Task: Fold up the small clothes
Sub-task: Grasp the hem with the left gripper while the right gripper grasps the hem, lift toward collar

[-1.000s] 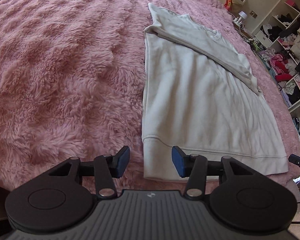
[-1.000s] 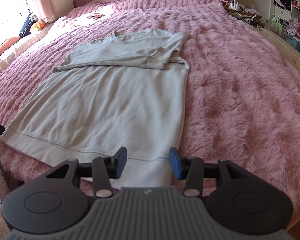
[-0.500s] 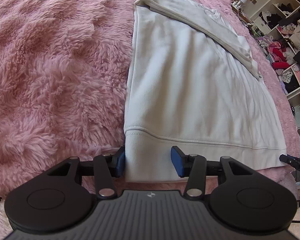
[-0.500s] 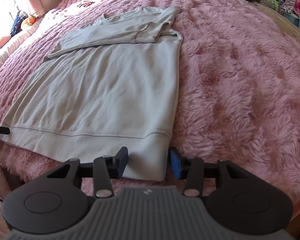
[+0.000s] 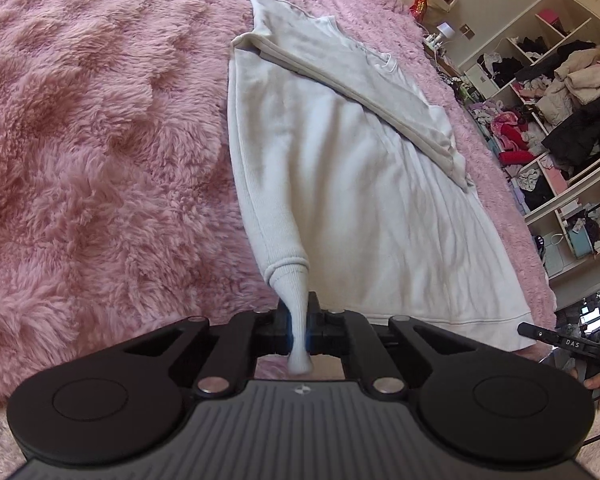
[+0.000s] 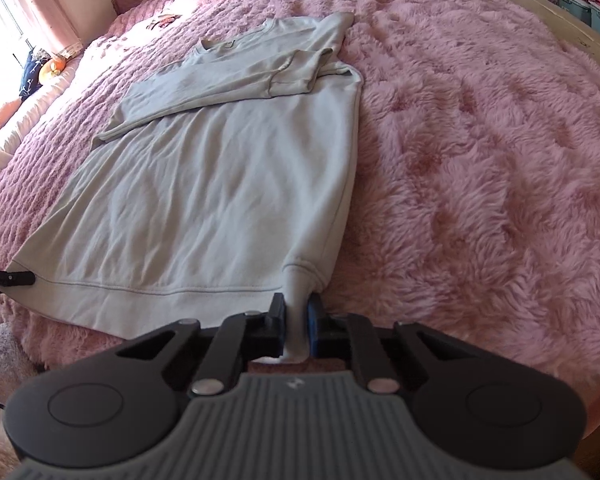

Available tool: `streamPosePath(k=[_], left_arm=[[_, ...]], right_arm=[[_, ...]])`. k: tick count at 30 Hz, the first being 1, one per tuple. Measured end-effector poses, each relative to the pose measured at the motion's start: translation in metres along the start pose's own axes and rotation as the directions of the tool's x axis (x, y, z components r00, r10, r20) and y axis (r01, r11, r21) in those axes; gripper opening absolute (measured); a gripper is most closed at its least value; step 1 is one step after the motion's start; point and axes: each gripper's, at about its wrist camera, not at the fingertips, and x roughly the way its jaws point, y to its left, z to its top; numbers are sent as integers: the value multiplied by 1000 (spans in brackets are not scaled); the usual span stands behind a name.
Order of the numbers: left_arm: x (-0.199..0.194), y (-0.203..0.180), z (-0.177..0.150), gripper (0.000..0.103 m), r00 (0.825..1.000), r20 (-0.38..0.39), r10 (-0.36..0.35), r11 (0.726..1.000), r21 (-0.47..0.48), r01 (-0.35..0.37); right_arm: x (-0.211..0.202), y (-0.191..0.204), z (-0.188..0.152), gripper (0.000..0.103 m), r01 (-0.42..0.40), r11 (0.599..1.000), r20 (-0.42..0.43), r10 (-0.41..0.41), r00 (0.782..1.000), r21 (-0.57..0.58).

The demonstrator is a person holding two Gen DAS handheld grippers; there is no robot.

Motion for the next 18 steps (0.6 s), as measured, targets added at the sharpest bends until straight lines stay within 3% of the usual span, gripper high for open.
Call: streamPosePath(k=[4,8,13,18], left_arm=[[-12,-7,15,5,994,64,-93,996,-8,94],[-14,-4,39,5,977,126,-173,981,-69,182],[-12,-5,85,5,962,192,-195,978,-28,204],[0,-5,151,5,953,228,-200,979,10,204]], right_arm=[[-12,-2,17,3,-138,987,35,135,990,85],[-15,-5,44,2,-221,962,107,206,973,163],[-14,-9,89,2,-271,941,222,225,949,201],[2,-16,149,2,-263,945,296,200,934,194]])
